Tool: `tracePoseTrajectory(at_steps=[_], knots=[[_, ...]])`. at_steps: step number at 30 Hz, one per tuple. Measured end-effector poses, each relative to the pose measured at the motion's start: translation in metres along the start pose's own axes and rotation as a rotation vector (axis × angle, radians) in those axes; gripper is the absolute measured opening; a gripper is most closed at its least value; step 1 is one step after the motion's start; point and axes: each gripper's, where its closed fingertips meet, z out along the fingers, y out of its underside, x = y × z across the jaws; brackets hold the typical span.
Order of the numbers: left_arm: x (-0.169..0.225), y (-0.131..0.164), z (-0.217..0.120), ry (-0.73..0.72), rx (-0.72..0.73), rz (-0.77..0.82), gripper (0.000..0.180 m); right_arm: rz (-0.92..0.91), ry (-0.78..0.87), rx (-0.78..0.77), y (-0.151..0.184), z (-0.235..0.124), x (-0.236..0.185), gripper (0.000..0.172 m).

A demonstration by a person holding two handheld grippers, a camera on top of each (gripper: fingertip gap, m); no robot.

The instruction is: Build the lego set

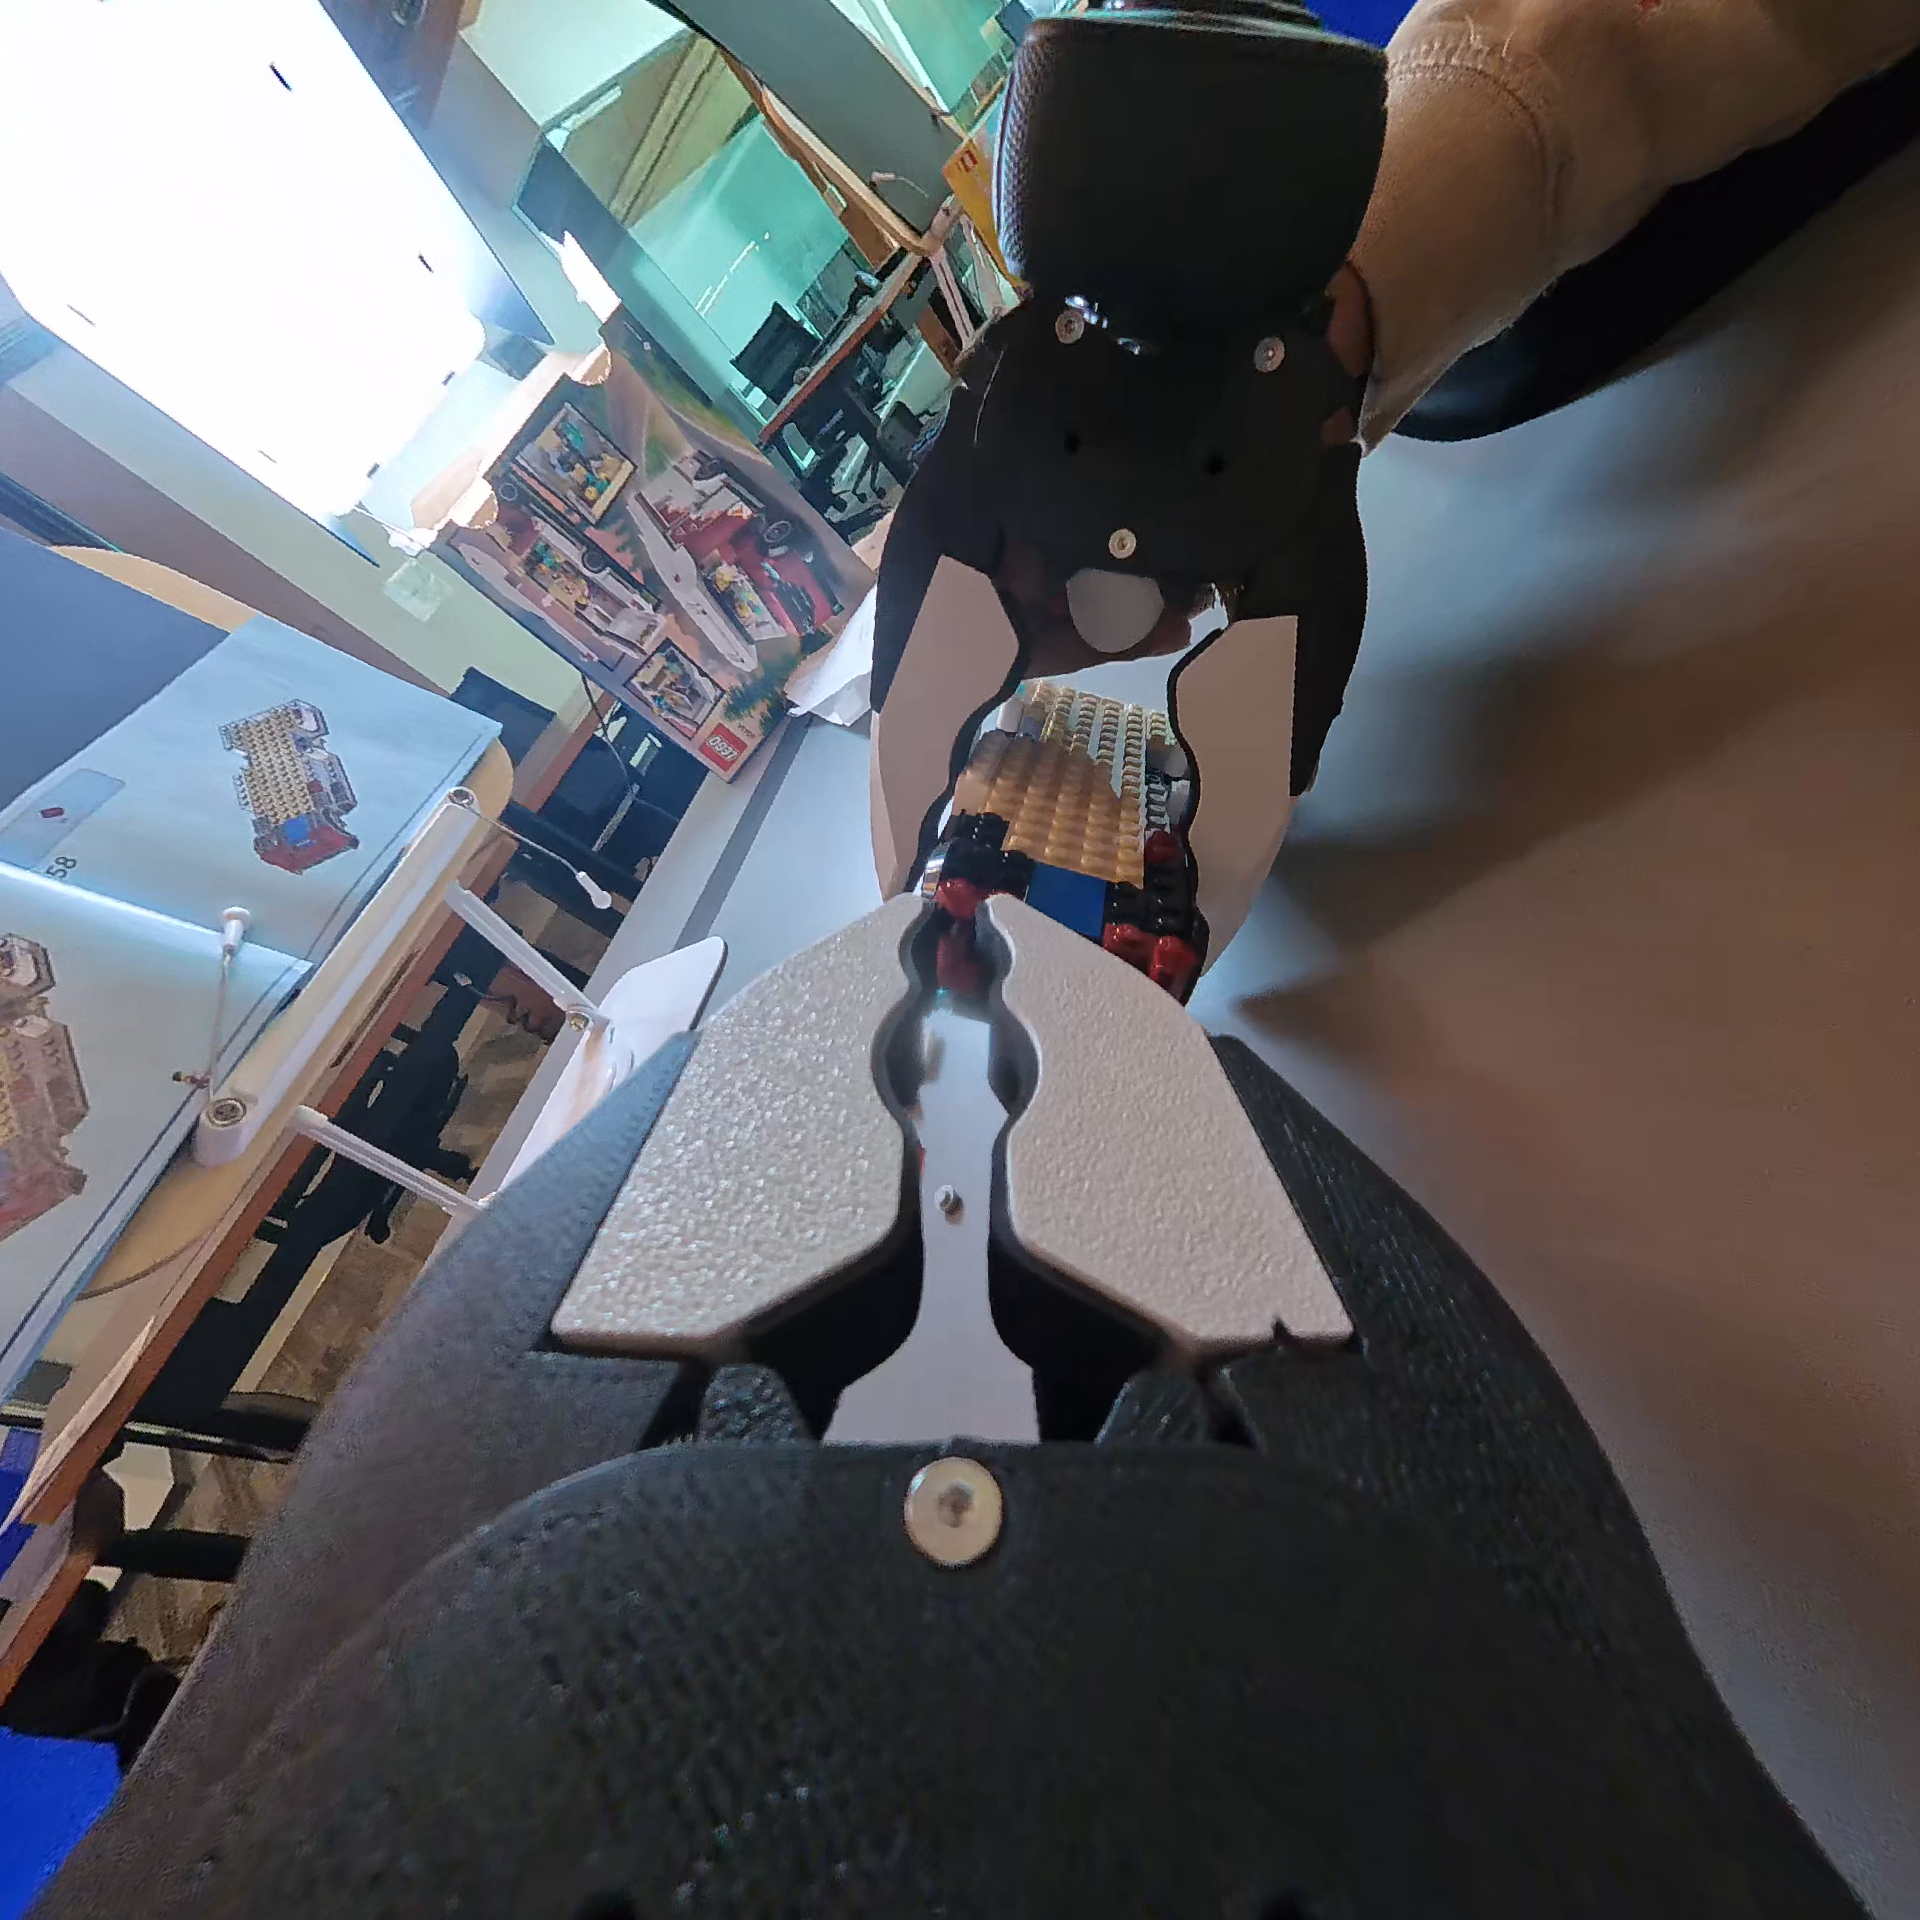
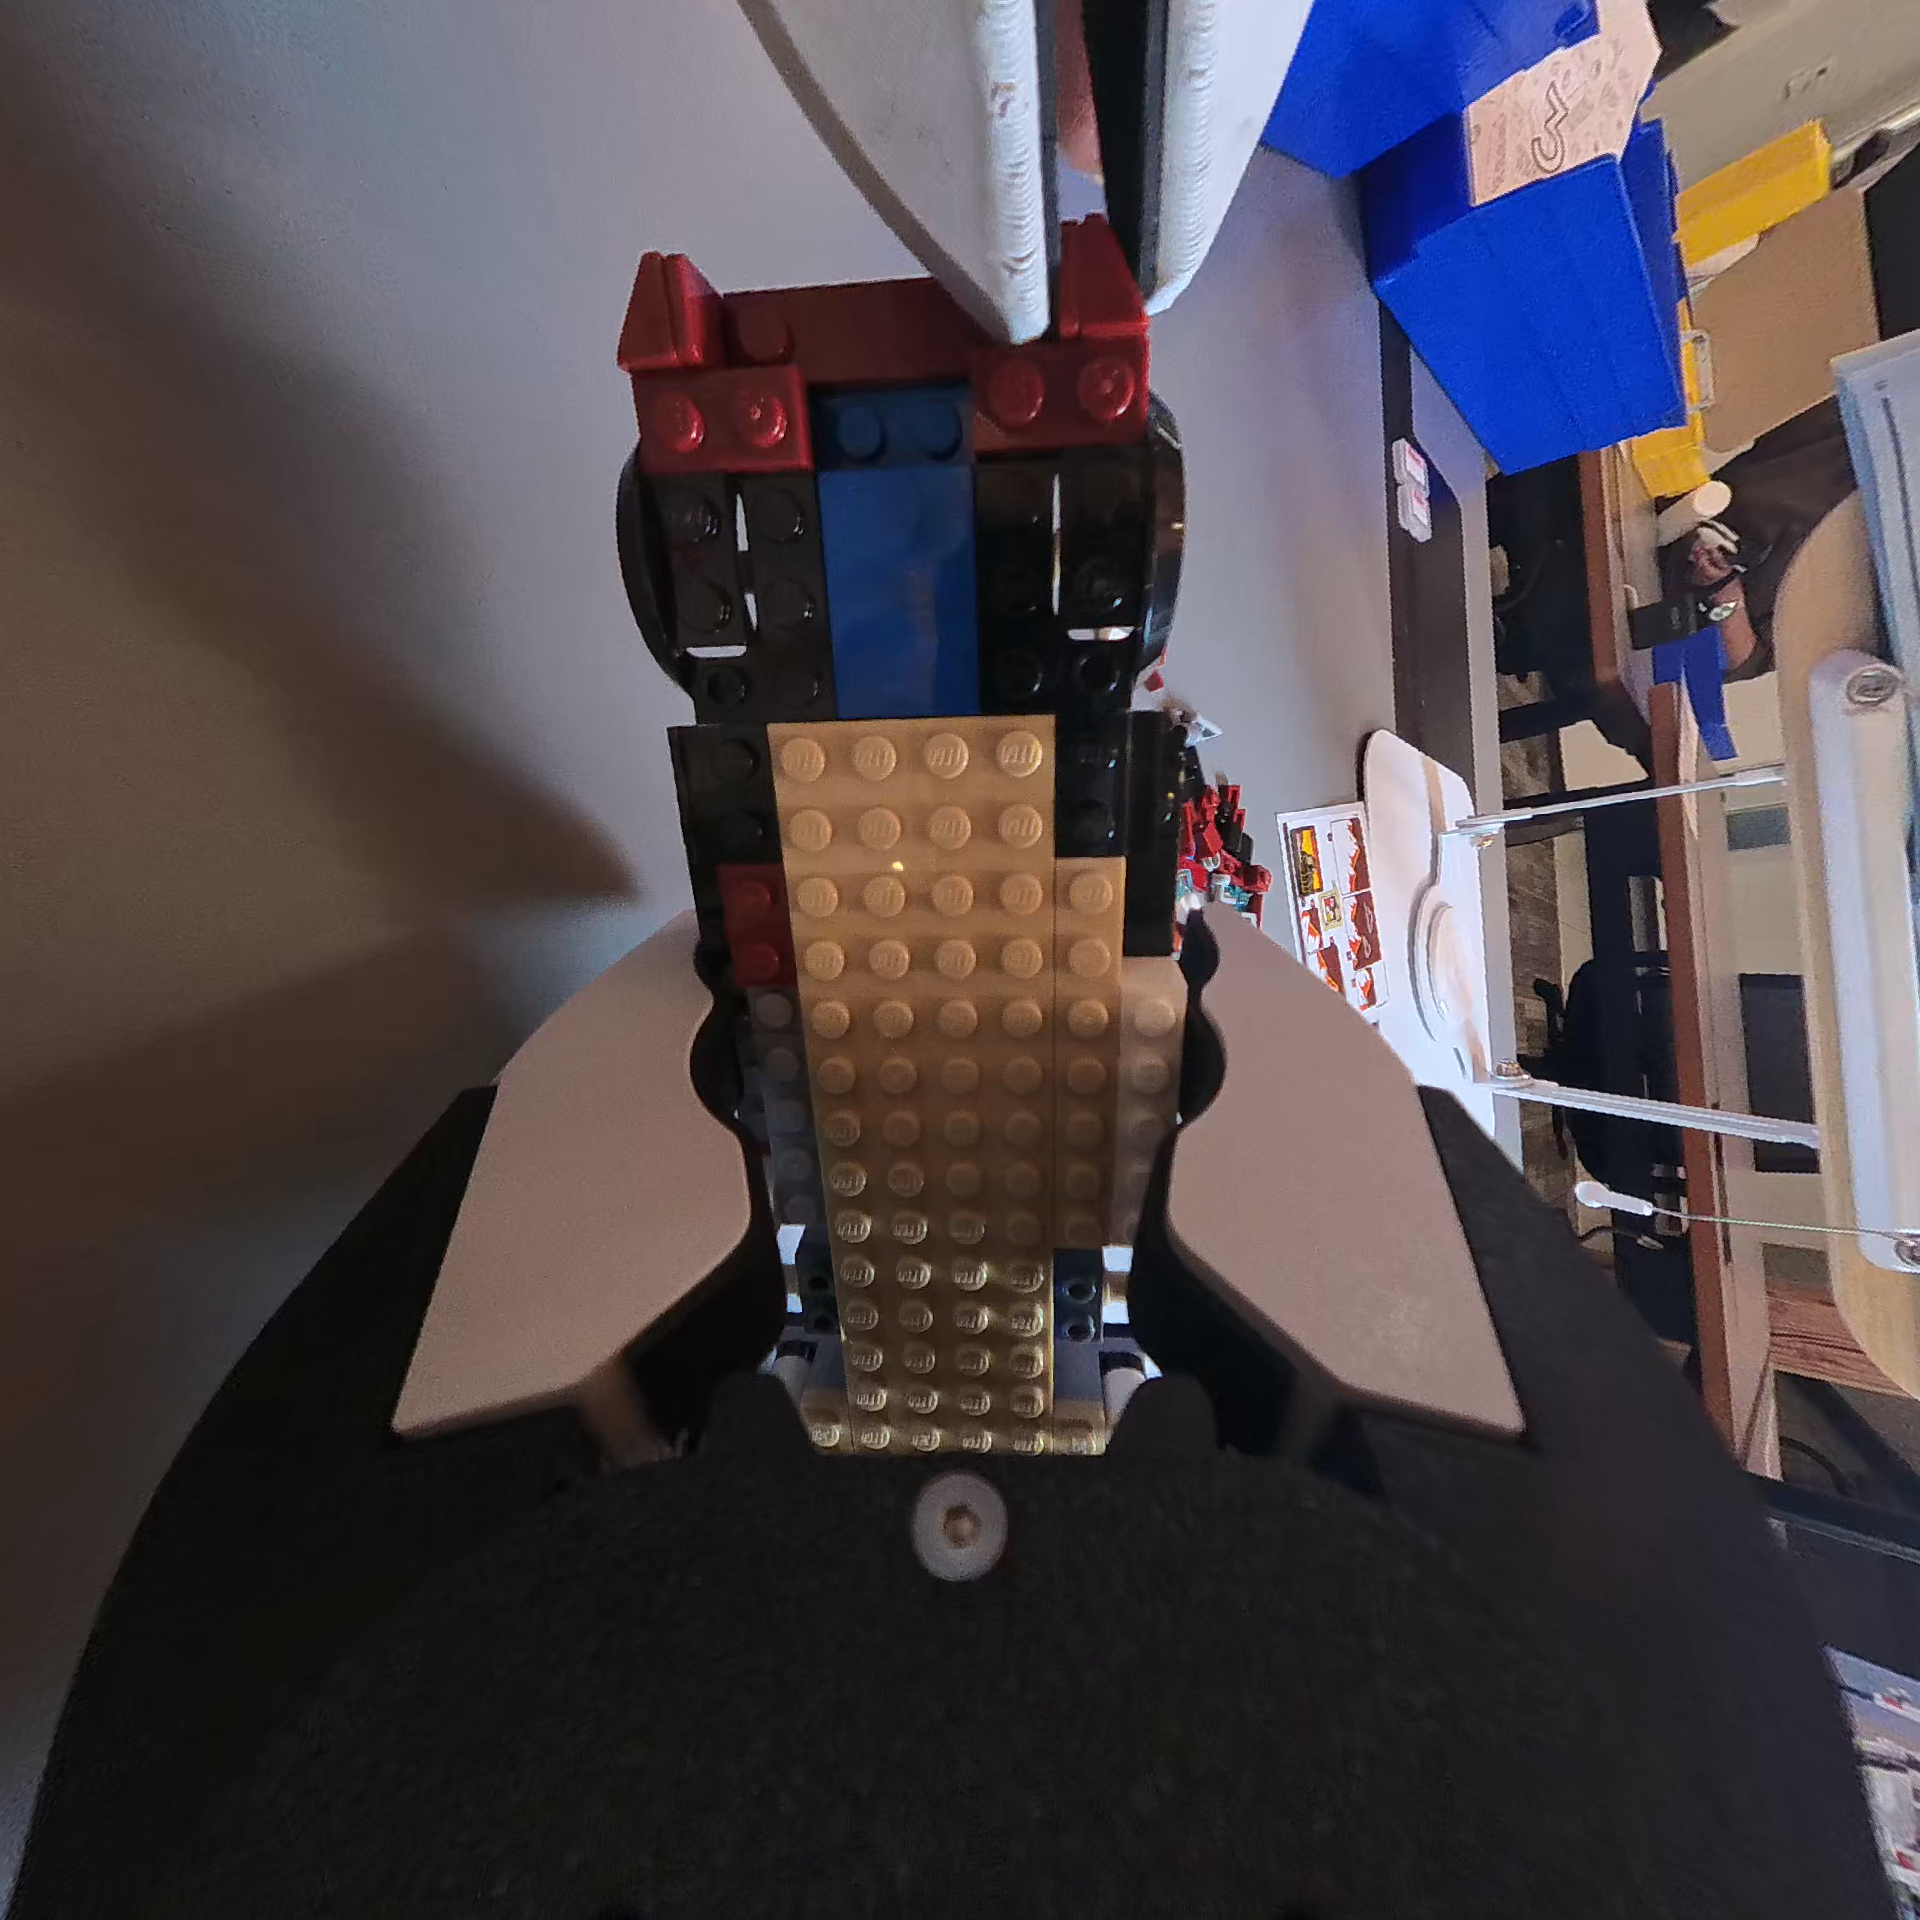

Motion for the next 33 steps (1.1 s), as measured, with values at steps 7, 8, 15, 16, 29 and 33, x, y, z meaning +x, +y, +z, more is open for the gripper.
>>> tracePoseTrajectory(at_steps=[7, 8, 15, 16, 29, 33], knots=[[0.001, 0.002, 0.000, 0.033, -0.018, -0.057, 0.006, 0.014, -0.034, -0.003, -0.001, -0.002, -0.004, 0.082], [0.001, 0.001, -0.001, 0.041, -0.022, -0.074, 0.006, 0.017, -0.037, -0.004, -0.001, -0.003, -0.005, 0.082], [-0.001, 0.010, 0.004, 0.063, 0.010, -0.209, 0.006, 0.070, -0.098, -0.012, 0.004, -0.001, -0.009, 0.083], [-0.002, 0.008, 0.003, 0.081, 0.029, -0.257, 0.014, 0.077, -0.112, -0.026, 0.007, -0.002, -0.009, 0.083], [0.045, 0.019, 0.023, 0.234, -0.084, -0.161, 0.065, 0.076, -0.240, -0.027, -0.005, -0.005, -0.032, 0.082], [0.042, 0.020, 0.021, 0.255, -0.088, -0.207, 0.064, 0.085, -0.222, -0.006, -0.008, -0.007, -0.029, 0.083]])
